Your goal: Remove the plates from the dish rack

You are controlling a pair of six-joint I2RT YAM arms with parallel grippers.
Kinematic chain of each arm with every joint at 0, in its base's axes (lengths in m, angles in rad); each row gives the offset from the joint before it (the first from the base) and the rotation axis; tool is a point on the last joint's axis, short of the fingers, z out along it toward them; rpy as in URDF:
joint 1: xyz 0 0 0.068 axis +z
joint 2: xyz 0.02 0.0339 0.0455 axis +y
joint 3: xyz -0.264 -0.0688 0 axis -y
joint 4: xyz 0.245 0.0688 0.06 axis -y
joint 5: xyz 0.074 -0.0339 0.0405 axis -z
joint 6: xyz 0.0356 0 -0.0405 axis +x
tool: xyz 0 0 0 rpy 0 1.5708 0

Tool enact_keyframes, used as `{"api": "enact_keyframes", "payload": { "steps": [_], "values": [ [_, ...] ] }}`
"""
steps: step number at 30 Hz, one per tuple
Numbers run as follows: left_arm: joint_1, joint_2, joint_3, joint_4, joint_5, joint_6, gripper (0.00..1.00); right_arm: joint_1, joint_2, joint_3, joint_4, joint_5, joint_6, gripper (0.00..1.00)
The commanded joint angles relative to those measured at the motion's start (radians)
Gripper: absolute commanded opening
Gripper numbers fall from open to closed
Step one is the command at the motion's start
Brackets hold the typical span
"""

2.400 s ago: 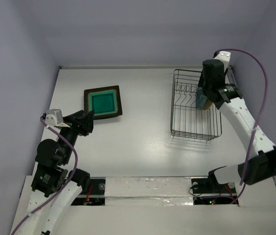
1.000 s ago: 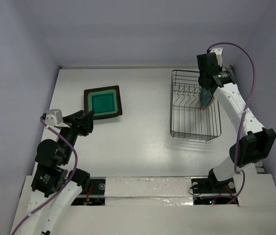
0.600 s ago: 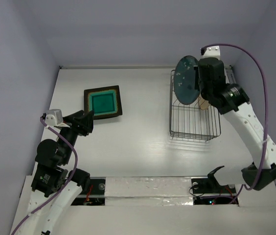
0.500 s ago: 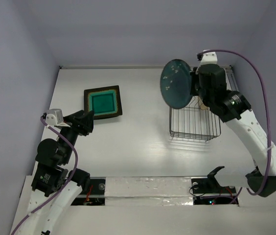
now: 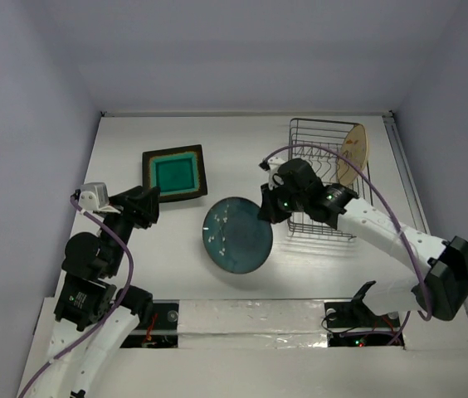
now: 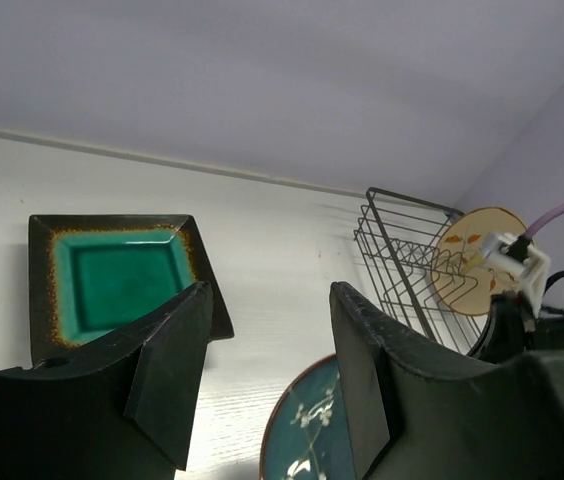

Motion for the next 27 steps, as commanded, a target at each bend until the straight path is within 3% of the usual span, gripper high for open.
{"api": "enact_keyframes", "payload": {
  "steps": [1, 7, 16, 23, 27],
  "values": [
    [0.013, 0.017, -0.003, 0.049, 0.013, 0.008, 0.48, 0.0, -0.002, 0.027, 0.28, -0.14, 0.039, 0.0],
    [0.013, 0.028, -0.003, 0.049, 0.018, 0.008, 0.48, 0.0, 0.131, -0.002, 0.301, -0.106, 0.039, 0.0],
    [0.022, 0.026, -0.003, 0.049, 0.021, 0.008, 0.48, 0.0, 0.31, 0.024, 0.214, 0.122, 0.029, 0.0],
    [0.022, 0.022, -0.003, 0.048, 0.02, 0.008, 0.48, 0.0, 0.342, -0.033, 0.195, 0.207, 0.042, 0.23],
    [0.022, 0.019, -0.003, 0.048, 0.021, 0.007, 0.48, 0.0, 0.36, -0.062, 0.205, 0.211, 0.055, 0.28]
  ]
}}
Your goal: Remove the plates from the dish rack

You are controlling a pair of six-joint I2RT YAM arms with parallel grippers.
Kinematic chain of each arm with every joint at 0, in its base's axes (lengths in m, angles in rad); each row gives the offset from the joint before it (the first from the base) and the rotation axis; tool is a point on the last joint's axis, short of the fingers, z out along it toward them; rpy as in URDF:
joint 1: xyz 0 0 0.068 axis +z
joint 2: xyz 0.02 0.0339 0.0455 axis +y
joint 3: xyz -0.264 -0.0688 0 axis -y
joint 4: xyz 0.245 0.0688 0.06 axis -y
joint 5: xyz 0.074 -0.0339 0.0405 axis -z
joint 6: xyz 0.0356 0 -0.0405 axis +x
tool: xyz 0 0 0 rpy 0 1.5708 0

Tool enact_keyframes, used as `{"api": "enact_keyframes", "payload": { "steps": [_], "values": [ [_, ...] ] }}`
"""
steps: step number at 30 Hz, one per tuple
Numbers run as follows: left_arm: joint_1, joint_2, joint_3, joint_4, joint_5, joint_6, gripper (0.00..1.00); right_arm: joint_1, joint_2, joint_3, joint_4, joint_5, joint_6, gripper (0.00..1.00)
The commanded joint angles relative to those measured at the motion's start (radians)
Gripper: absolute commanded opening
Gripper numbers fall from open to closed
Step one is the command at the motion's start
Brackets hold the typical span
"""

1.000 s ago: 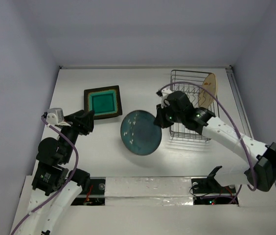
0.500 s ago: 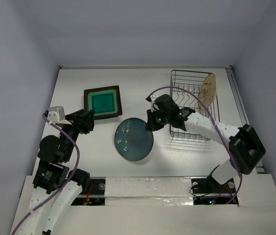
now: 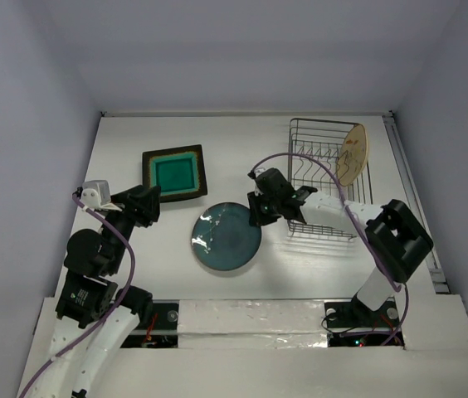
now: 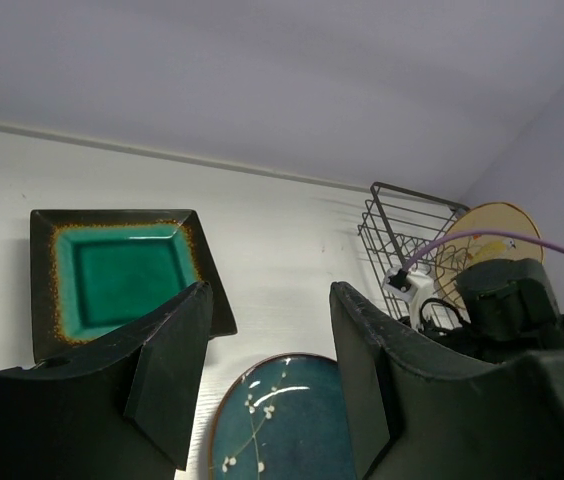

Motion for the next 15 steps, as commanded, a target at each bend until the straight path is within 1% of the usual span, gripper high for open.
{"api": "enact_keyframes", "payload": {
  "steps": [1, 6, 7, 9, 10, 12, 13, 15],
  "values": [
    [0.004, -0.001, -0.003, 0.048, 0.007, 0.007, 0.48, -0.001, 0.022, -0.021, 0.006, 0.093, -0.018, 0.29],
    [0.004, -0.012, -0.003, 0.045, 0.009, 0.007, 0.48, -0.001, 0.004, -0.041, 0.009, 0.094, -0.009, 0.28],
    [0.004, -0.014, -0.003, 0.046, 0.009, 0.005, 0.48, -0.001, -0.004, -0.041, 0.01, 0.094, -0.003, 0.3],
    [0.004, -0.015, -0.003, 0.048, 0.009, 0.005, 0.48, 0.008, -0.03, -0.035, 0.007, 0.1, 0.002, 0.39],
    [0.004, -0.015, -0.001, 0.046, 0.01, 0.005, 0.48, 0.017, -0.039, -0.031, -0.001, 0.102, 0.003, 0.46],
    [0.004, -0.018, -0.003, 0.046, 0.014, 0.005, 0.48, 0.018, -0.068, -0.018, -0.008, 0.123, 0.008, 0.54],
    [0.004, -0.02, -0.003, 0.048, 0.014, 0.005, 0.48, 0.027, -0.076, -0.003, -0.02, 0.129, 0.008, 0.61],
    [0.004, -0.026, -0.003, 0.049, 0.014, 0.005, 0.48, 0.027, -0.082, 0.018, -0.042, 0.146, 0.005, 0.65]
  ]
}}
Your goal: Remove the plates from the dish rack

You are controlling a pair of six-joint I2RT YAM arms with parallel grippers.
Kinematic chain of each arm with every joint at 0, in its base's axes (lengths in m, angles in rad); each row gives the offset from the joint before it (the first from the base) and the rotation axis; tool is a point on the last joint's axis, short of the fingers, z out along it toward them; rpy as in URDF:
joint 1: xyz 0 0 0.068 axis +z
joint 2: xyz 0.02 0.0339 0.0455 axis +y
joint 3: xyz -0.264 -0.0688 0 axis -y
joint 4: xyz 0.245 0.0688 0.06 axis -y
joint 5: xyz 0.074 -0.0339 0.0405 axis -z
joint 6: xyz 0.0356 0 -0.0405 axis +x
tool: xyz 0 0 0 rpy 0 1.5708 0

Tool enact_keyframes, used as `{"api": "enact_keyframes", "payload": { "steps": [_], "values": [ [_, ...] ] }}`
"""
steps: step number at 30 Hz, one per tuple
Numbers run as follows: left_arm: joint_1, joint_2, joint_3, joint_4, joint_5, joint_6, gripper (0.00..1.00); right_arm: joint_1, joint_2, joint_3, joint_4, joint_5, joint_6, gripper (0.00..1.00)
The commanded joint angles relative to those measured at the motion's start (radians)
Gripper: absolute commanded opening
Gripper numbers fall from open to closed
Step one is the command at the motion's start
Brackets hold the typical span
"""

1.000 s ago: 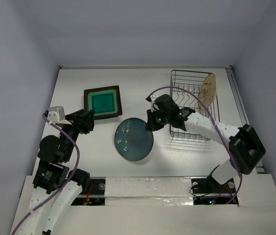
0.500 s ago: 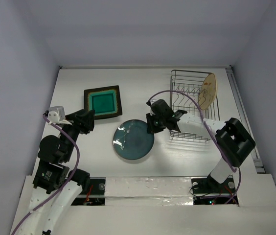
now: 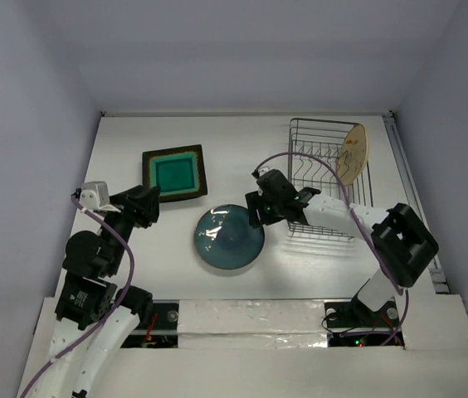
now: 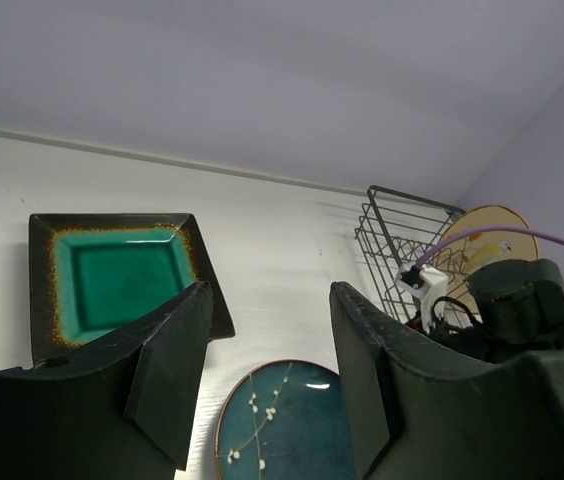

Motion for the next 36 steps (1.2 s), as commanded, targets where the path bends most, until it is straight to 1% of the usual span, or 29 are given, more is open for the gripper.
{"api": "enact_keyframes", "payload": {
  "steps": [1, 3, 5, 6, 8, 9, 10, 11, 12, 13, 14, 15, 16, 17, 18, 19, 20, 21, 22, 23, 24, 25, 28, 29, 30, 34, 36],
  "values": [
    [0.004, -0.018, -0.003, 0.049, 0.009, 0.005, 0.48, 0.016, -0.061, 0.054, -0.038, 0.064, -0.006, 0.67],
    [0.004, -0.021, -0.003, 0.046, 0.003, 0.005, 0.48, 0.029, -0.078, 0.073, -0.04, 0.067, -0.001, 0.68],
    [0.004, -0.022, -0.001, 0.042, 0.004, 0.005, 0.48, 0.05, -0.119, 0.098, -0.031, 0.061, 0.004, 0.66],
    [0.004, -0.027, -0.001, 0.043, 0.006, 0.005, 0.48, 0.05, -0.132, 0.109, -0.025, 0.04, 0.004, 0.64],
    [0.004, -0.036, -0.003, 0.045, 0.006, 0.005, 0.47, 0.059, -0.155, 0.15, -0.014, 0.009, 0.011, 0.55],
    [0.004, -0.036, -0.003, 0.046, 0.006, 0.007, 0.44, 0.059, -0.166, 0.161, -0.016, 0.021, 0.016, 0.47],
    [0.004, -0.036, -0.003, 0.046, 0.006, 0.005, 0.34, 0.059, -0.184, 0.164, -0.002, 0.039, 0.022, 0.25],
    [0.004, -0.035, -0.003, 0.045, 0.004, 0.005, 0.23, 0.059, -0.236, 0.163, 0.009, 0.065, 0.027, 0.15],
    [0.004, -0.03, -0.003, 0.045, -0.002, 0.005, 0.04, 0.059, -0.268, 0.152, 0.018, 0.149, 0.036, 0.07],
    [0.004, -0.028, -0.001, 0.04, -0.009, 0.004, 0.0, 0.059, -0.297, 0.149, 0.026, 0.203, 0.04, 0.02],
    [0.004, -0.024, 0.002, 0.031, -0.016, -0.001, 0.0, 0.059, -0.326, 0.146, 0.02, 0.267, 0.044, 0.0],
    [0.004, -0.022, 0.002, 0.029, -0.02, -0.003, 0.0, 0.047, -0.377, 0.146, 0.007, 0.385, 0.048, 0.0],
    [0.004, -0.024, 0.001, 0.029, -0.017, -0.003, 0.0, 0.033, -0.4, 0.153, -0.035, 0.435, 0.05, 0.0],
    [0.004, -0.027, -0.001, 0.031, -0.014, -0.007, 0.0, 0.017, -0.422, 0.161, -0.061, 0.488, 0.05, 0.0],
    [0.004, -0.031, -0.001, 0.032, -0.002, -0.009, 0.0, -0.031, -0.46, 0.167, -0.087, 0.6, 0.051, 0.0],
    [0.004, -0.034, -0.001, 0.035, 0.004, -0.009, 0.0, -0.066, -0.475, 0.175, -0.136, 0.647, 0.051, 0.02],
    [0.004, -0.038, -0.004, 0.038, 0.012, -0.007, 0.03, -0.115, -0.489, 0.178, -0.157, 0.679, 0.048, 0.04],
    [0.004, -0.041, -0.004, 0.04, 0.024, -0.009, 0.11, -0.175, -0.501, 0.181, -0.177, 0.667, 0.048, 0.05],
    [0.004, -0.044, -0.006, 0.042, 0.026, -0.009, 0.15, -0.294, -0.523, 0.179, -0.192, 0.653, 0.042, 0.11],
    [0.004, -0.047, -0.006, 0.04, 0.029, -0.006, 0.19, -0.345, -0.541, 0.164, -0.181, 0.644, 0.015, 0.25],
    [0.004, -0.05, -0.006, 0.042, 0.029, -0.006, 0.21, -0.397, -0.541, 0.156, -0.172, 0.621, 0.014, 0.25],
    [-0.007, -0.053, -0.006, 0.04, 0.027, -0.006, 0.23, -0.486, -0.543, 0.155, -0.158, 0.589, -0.004, 0.4],
    [-0.016, -0.056, -0.004, 0.037, 0.021, -0.006, 0.28, -0.568, -0.517, 0.152, -0.135, 0.534, -0.038, 0.61],
    [-0.016, -0.058, -0.004, 0.037, 0.021, -0.004, 0.29, -0.583, -0.474, 0.161, -0.135, 0.541, -0.036, 0.64],
    [-0.016, -0.059, -0.004, 0.037, 0.023, -0.006, 0.31, -0.594, -0.45, 0.172, -0.132, 0.581, -0.032, 0.65],
    [-0.036, -0.065, -0.004, 0.037, 0.02, -0.007, 0.34, -0.594, -0.31, 0.199, -0.074, 0.607, -0.03, 0.66],
    [-0.048, -0.067, -0.003, 0.032, 0.02, -0.007, 0.34, -0.62, -0.235, 0.216, -0.056, 0.615, -0.036, 0.65]
  ]
}}
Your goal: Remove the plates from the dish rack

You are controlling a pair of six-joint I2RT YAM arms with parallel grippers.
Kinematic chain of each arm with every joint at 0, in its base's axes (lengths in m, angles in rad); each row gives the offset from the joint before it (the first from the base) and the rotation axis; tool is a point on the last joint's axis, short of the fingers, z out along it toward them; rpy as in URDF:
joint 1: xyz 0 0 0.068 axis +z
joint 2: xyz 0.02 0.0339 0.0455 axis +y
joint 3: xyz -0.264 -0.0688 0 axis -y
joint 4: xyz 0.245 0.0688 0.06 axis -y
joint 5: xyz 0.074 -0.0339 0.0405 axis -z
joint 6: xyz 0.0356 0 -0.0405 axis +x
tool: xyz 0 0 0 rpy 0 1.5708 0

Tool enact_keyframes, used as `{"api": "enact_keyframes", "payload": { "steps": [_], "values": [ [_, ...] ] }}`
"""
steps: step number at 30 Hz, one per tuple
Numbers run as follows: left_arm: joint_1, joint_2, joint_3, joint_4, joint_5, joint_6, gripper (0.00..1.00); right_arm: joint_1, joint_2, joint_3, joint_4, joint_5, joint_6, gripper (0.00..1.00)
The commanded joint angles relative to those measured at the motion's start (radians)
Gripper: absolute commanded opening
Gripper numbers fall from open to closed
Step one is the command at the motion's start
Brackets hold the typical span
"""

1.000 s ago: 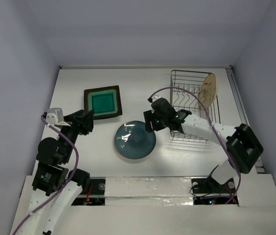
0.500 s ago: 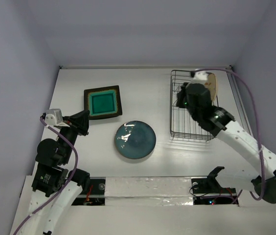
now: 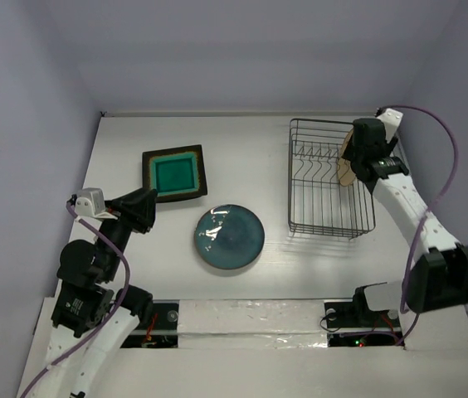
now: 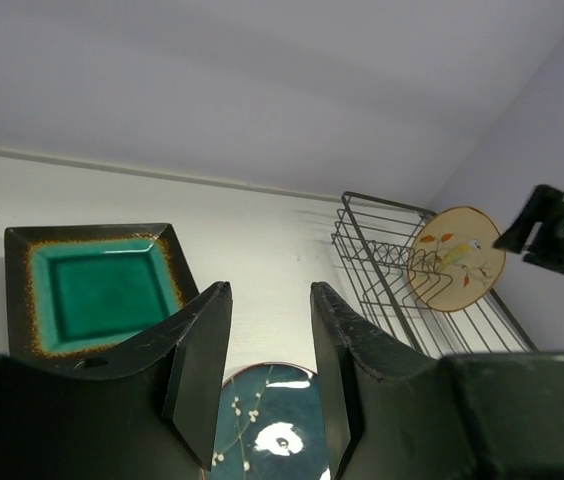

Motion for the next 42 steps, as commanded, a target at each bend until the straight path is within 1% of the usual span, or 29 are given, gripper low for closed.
{"api": "enact_keyframes", "payload": {
  "steps": [1, 4, 6, 8, 9, 10, 12, 13, 14, 16, 21, 26, 30, 34, 38, 40, 41, 42],
  "values": [
    [-0.02, -0.016, -0.001, 0.034, 0.008, -0.003, 0.35, -0.034, 0.097, 0.068, 0.071, 0.031, -0.025, 0.62],
    [-0.02, -0.025, -0.001, 0.034, 0.004, -0.003, 0.35, -0.08, 0.198, 0.112, 0.051, 0.013, -0.015, 0.56],
    [-0.02, -0.032, -0.001, 0.034, -0.006, -0.002, 0.35, -0.09, 0.238, 0.144, 0.036, 0.04, -0.018, 0.55],
    [-0.029, -0.036, 0.0, 0.03, -0.009, -0.002, 0.36, -0.09, 0.275, 0.146, 0.043, 0.059, -0.044, 0.5],
    [-0.029, -0.037, 0.001, 0.03, -0.009, -0.002, 0.36, -0.09, 0.283, 0.148, 0.042, 0.08, -0.049, 0.46],
    [-0.029, -0.037, 0.001, 0.03, -0.007, -0.002, 0.36, -0.09, 0.295, 0.151, 0.033, 0.089, -0.046, 0.39],
    [-0.038, -0.039, 0.001, 0.032, -0.003, -0.002, 0.36, -0.09, 0.3, 0.152, 0.034, 0.094, -0.05, 0.33],
    [-0.038, -0.04, 0.001, 0.034, -0.001, -0.003, 0.36, -0.09, 0.301, 0.154, 0.029, 0.094, -0.056, 0.23],
    [-0.038, -0.04, -0.001, 0.034, -0.001, -0.003, 0.36, -0.09, 0.3, 0.157, 0.02, 0.094, -0.058, 0.19],
    [-0.038, -0.04, -0.001, 0.034, -0.001, -0.003, 0.37, -0.09, 0.292, 0.165, 0.008, 0.111, -0.065, 0.12],
    [-0.038, -0.039, -0.001, 0.037, 0.005, -0.003, 0.37, -0.056, 0.251, 0.181, -0.006, 0.164, -0.101, 0.01],
    [-0.038, -0.037, -0.001, 0.038, 0.008, -0.002, 0.37, -0.01, 0.242, 0.214, -0.037, 0.264, -0.16, 0.0],
    [-0.038, -0.033, -0.003, 0.04, 0.011, -0.003, 0.37, 0.016, 0.231, 0.215, -0.014, 0.348, -0.219, 0.0],
    [-0.038, -0.028, -0.004, 0.041, 0.016, -0.002, 0.38, 0.037, 0.229, 0.233, 0.026, 0.375, -0.286, 0.0],
    [-0.038, -0.022, -0.004, 0.041, 0.021, -0.002, 0.38, 0.056, 0.223, 0.299, 0.014, 0.399, -0.291, 0.0],
    [-0.038, -0.02, -0.004, 0.04, 0.021, -0.002, 0.41, 0.065, 0.183, 0.328, 0.014, 0.395, -0.286, 0.0],
    [-0.038, -0.019, -0.004, 0.041, 0.022, 0.0, 0.45, 0.065, 0.171, 0.341, -0.007, 0.392, -0.279, 0.0],
    [-0.038, -0.017, -0.004, 0.043, 0.024, -0.002, 0.55, 0.074, 0.141, 0.353, -0.023, 0.387, -0.273, 0.0]
  ]
}}
